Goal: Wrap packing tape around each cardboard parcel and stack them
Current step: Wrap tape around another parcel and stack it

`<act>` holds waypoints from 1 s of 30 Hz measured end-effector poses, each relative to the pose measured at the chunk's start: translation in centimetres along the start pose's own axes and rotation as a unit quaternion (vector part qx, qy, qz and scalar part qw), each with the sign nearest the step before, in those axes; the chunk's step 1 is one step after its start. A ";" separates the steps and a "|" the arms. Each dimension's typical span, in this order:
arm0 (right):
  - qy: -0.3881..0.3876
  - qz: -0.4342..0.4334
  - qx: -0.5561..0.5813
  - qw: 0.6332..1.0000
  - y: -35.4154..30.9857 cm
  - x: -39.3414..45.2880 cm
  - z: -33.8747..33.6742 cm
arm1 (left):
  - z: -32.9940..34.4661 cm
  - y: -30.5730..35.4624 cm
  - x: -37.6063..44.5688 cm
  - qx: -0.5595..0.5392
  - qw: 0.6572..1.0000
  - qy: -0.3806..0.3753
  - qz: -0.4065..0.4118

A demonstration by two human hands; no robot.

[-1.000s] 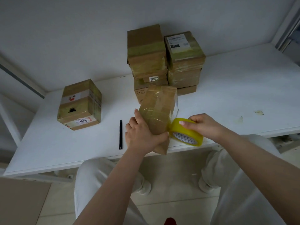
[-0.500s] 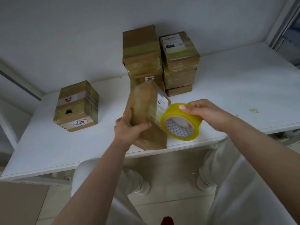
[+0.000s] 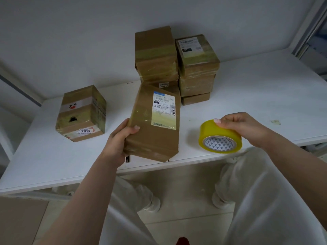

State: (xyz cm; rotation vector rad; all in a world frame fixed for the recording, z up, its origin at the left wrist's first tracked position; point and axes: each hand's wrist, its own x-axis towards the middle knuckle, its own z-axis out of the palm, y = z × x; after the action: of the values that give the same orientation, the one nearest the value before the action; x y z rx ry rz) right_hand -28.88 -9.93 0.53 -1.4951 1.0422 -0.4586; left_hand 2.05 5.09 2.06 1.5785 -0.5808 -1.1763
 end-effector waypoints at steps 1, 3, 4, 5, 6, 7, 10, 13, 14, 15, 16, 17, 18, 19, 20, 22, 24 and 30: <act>-0.003 -0.001 0.000 1.000 0.0 0.0 0.1 | 0.1 0.0 -0.1 -0.008 1.000 -0.003 0.000; -0.007 0.000 0.000 1.000 0.1 0.2 0.4 | 0.4 0.0 -0.3 -0.037 0.999 0.001 -0.012; -0.008 0.003 0.001 1.000 0.2 0.2 0.6 | 0.6 -0.1 -0.3 -0.051 0.998 0.002 -0.020; -0.009 0.006 0.000 1.000 0.2 0.2 0.8 | 0.6 -0.1 -0.3 -0.066 0.997 0.006 -0.027; -0.009 0.009 0.000 1.000 0.4 0.3 0.9 | 0.7 -0.3 -0.2 -0.082 0.996 0.015 -0.036; -0.009 0.011 0.000 1.000 0.5 0.3 1.0 | 0.7 -0.4 -0.2 -0.097 0.994 0.024 -0.046; -0.010 0.011 0.006 1.000 1.0 0.2 1.0 | 1.1 -0.9 -0.2 -0.152 0.985 0.030 -0.081; -0.014 0.011 0.012 1.000 1.0 0.0 1.1 | 2.1 -1.8 -0.5 -0.209 0.972 0.014 -0.103; -0.012 0.009 0.015 1.000 1.0 -0.1 1.2 | 2.5 -2.2 -0.6 -0.225 0.968 0.008 -0.108; -0.007 0.008 0.018 1.000 0.9 -0.2 1.2 | 2.9 -2.6 -0.7 -0.242 0.963 0.003 -0.114; 0.000 0.009 0.018 1.000 0.7 -0.2 1.2 | 3.2 -3.1 -0.6 -0.259 0.959 0.000 -0.120; 0.008 0.011 0.015 1.000 0.4 -0.3 1.1 | 3.6 -3.6 -0.7 -0.277 0.952 -0.003 -0.128; 0.016 0.013 0.009 1.000 0.0 -0.3 0.9 | 3.8 -4.3 -0.7 -0.294 0.946 -0.009 -0.138; 0.024 0.014 0.000 1.000 -0.7 -0.3 0.7 | 4.1 -5.0 -0.7 -0.313 0.938 -0.019 -0.150; 0.032 0.013 -0.017 0.999 -1.4 -0.3 0.4 | 4.4 -5.8 -0.6 -0.328 0.930 -0.026 -0.163; 0.046 0.009 -0.069 0.997 -3.2 -0.2 -0.1 | 5.0 -7.2 -0.5 -0.351 0.918 -0.042 -0.182; 0.055 0.008 -0.150 0.987 -5.0 0.0 -0.2 | 5.4 -8.2 -0.5 -0.316 0.928 -0.046 -0.193; 0.010 0.026 -0.278 0.960 -9.0 0.6 2.0 | 4.2 -6.2 0.1 0.057 0.993 0.062 -0.083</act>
State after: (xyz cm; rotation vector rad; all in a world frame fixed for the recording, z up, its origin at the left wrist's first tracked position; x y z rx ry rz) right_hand -23.97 -10.13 8.34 -1.9509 1.2901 -0.1437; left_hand -2.87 5.24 -3.64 1.8127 -0.4484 -1.1742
